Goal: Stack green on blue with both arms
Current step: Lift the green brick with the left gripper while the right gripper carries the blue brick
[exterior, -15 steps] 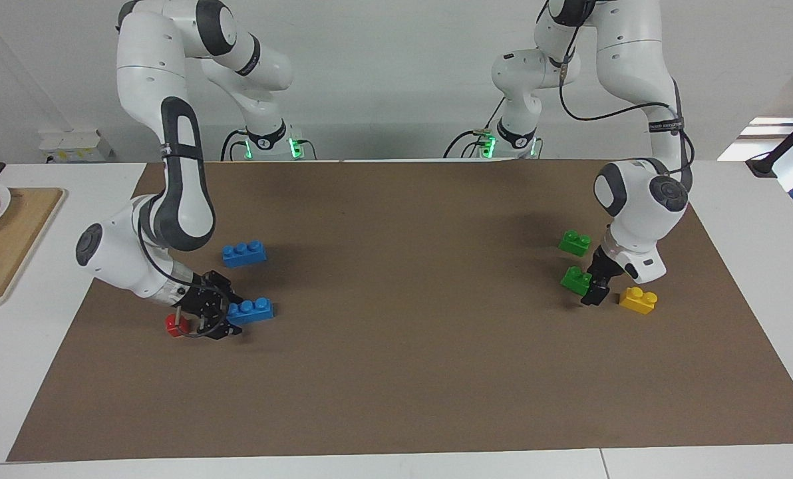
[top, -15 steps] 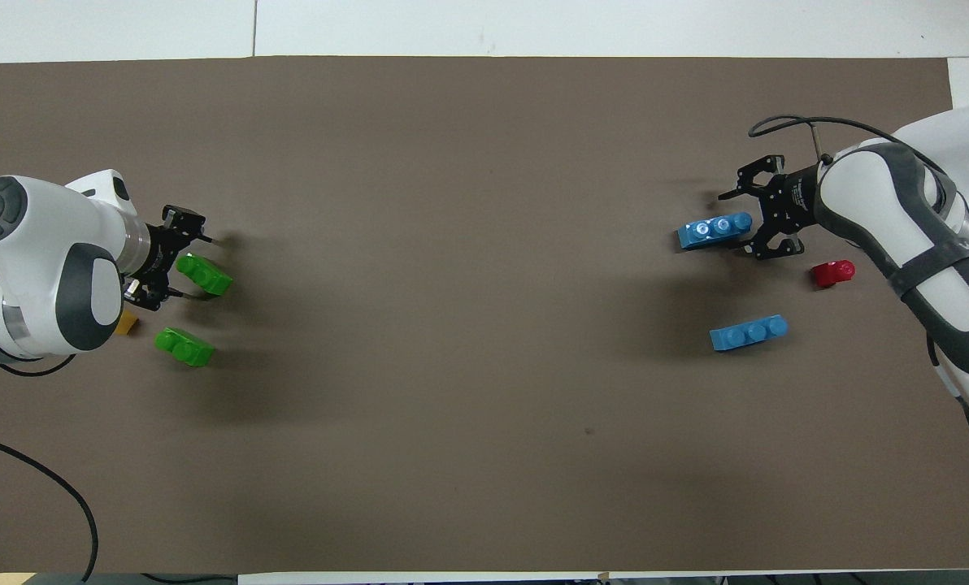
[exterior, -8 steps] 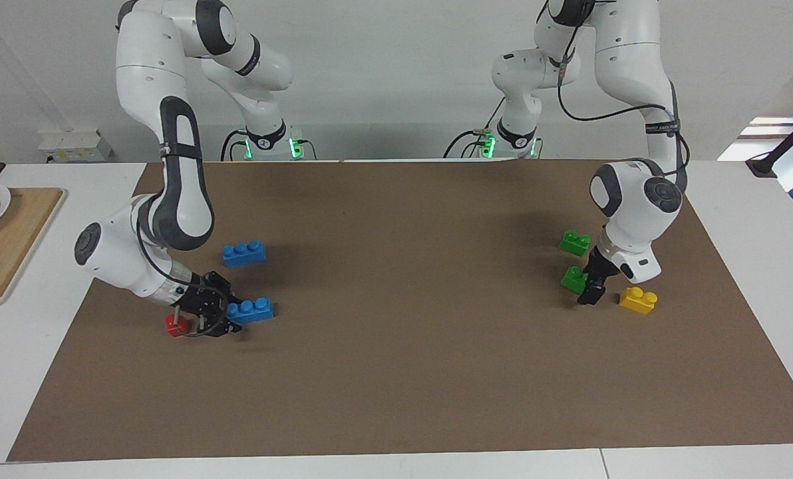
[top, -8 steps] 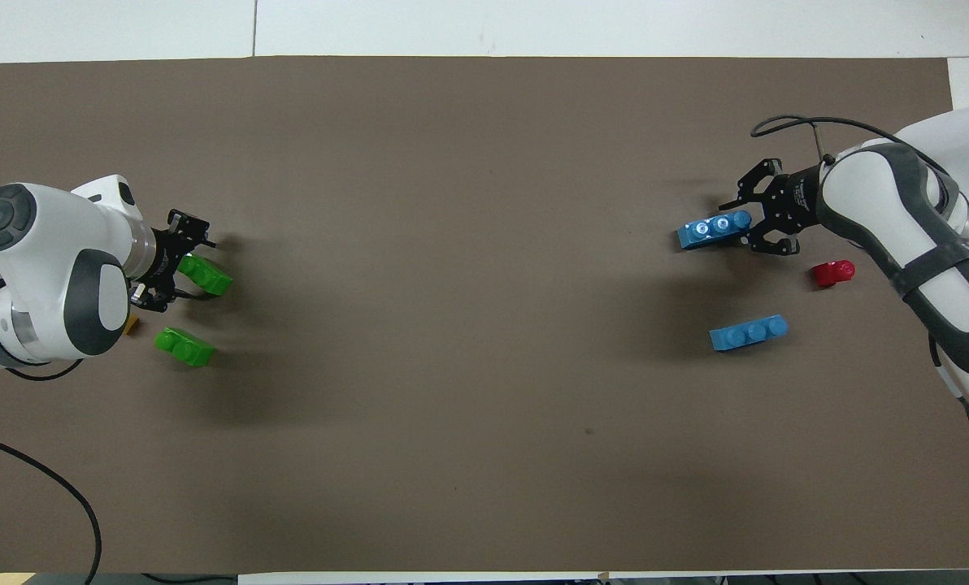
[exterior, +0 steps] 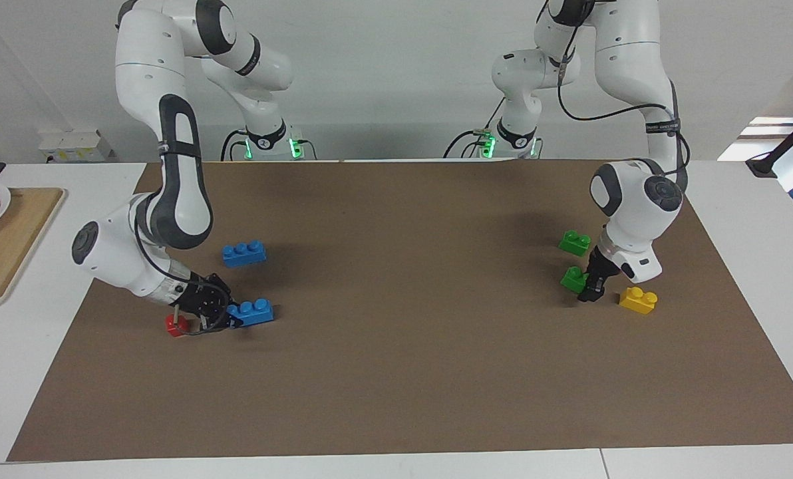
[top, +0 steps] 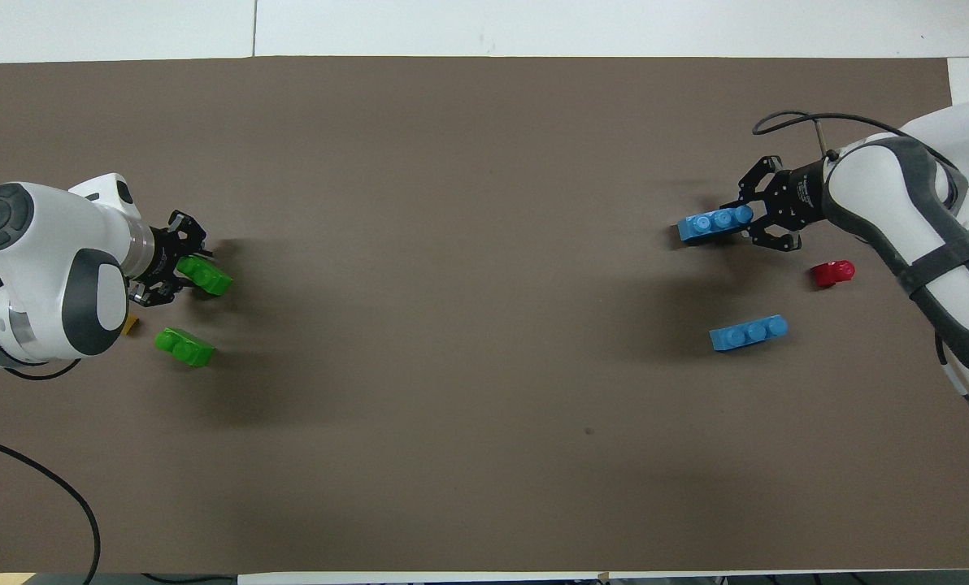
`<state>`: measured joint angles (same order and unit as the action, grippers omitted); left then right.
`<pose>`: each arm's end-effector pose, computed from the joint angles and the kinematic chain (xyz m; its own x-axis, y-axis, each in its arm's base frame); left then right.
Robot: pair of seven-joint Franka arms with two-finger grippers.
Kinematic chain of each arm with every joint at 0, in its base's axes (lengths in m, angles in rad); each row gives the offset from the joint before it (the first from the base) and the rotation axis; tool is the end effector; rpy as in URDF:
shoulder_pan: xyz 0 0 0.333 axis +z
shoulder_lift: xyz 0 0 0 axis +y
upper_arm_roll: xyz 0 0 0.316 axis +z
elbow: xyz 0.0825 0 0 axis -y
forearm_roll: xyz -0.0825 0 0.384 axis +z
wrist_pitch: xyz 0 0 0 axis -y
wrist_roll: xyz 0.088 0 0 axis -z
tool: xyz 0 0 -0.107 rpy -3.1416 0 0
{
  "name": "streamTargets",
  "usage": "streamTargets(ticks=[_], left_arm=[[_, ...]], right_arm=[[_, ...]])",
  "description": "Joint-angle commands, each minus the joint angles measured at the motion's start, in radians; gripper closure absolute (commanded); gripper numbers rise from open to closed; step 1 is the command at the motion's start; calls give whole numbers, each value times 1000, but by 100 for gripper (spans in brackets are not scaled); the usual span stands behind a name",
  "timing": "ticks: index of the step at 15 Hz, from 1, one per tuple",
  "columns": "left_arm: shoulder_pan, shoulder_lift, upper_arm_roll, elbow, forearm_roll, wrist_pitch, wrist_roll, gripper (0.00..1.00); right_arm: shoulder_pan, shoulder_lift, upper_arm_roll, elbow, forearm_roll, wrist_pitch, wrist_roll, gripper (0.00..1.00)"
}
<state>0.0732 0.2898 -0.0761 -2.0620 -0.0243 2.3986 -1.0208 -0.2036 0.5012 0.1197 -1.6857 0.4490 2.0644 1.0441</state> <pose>0.5931 -0.0008 0.2982 0.5072 0.8618 -0.0087 0.8605 -0.5059 0.0605 0.6618 -0.0409 0.3066 0.1839 -0.8809 -0.4361 -0.9826 -0.1764 -0.0579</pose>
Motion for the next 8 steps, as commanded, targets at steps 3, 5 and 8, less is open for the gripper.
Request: streamTargets(ticks=[3, 5, 8], left_arm=[[-3, 2, 1, 6, 14, 13, -10, 100], [-3, 2, -1, 16, 14, 4, -12, 100], [-12, -8, -1, 60, 14, -59, -27, 100]], right_arm=[[27, -19, 14, 174, 22, -162, 123, 100], [74, -24, 17, 224, 20, -175, 265, 100], [168, -59, 24, 236, 22, -167, 356, 100]])
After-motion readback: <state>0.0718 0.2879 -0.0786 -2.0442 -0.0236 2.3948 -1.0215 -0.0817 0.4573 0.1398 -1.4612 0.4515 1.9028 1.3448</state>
